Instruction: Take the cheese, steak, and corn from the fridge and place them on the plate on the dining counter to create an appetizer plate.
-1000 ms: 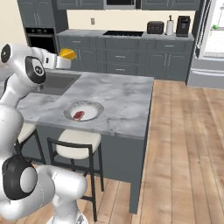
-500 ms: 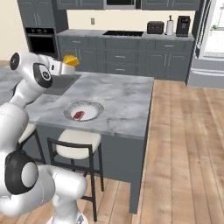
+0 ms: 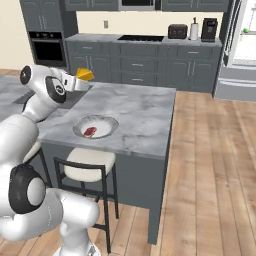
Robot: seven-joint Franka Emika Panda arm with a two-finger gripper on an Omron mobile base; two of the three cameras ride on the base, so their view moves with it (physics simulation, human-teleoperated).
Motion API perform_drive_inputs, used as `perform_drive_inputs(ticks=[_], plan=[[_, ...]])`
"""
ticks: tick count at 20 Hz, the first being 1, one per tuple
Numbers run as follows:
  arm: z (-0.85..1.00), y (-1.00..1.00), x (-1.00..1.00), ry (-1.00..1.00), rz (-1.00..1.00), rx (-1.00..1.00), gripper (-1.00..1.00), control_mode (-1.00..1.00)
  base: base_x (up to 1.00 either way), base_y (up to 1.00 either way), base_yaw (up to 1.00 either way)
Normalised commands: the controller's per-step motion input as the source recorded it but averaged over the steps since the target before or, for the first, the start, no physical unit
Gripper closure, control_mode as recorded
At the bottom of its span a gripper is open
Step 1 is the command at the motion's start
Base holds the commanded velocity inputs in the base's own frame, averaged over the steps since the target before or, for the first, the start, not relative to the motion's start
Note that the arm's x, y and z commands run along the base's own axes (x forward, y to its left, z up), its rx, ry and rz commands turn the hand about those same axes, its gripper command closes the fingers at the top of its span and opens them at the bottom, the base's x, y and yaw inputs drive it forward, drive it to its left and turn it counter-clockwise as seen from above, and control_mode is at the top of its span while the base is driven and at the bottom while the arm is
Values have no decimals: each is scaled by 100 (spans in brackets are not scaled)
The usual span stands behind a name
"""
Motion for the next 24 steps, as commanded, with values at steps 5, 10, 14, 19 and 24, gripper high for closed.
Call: perform_drive_inputs(ticks=[5, 10, 14, 19, 24], plan=[[-25, 0, 11, 4, 0, 4, 100, -100, 0, 0, 0], [-36, 0, 9, 9, 0, 4, 100, -100, 0, 0, 0], [-43, 0, 26, 5, 0, 3, 100, -100, 0, 0, 0], [-44, 0, 31, 4, 0, 3, 100, -100, 0, 0, 0], [-45, 0, 24, 4, 0, 2, 100, -100, 0, 0, 0]])
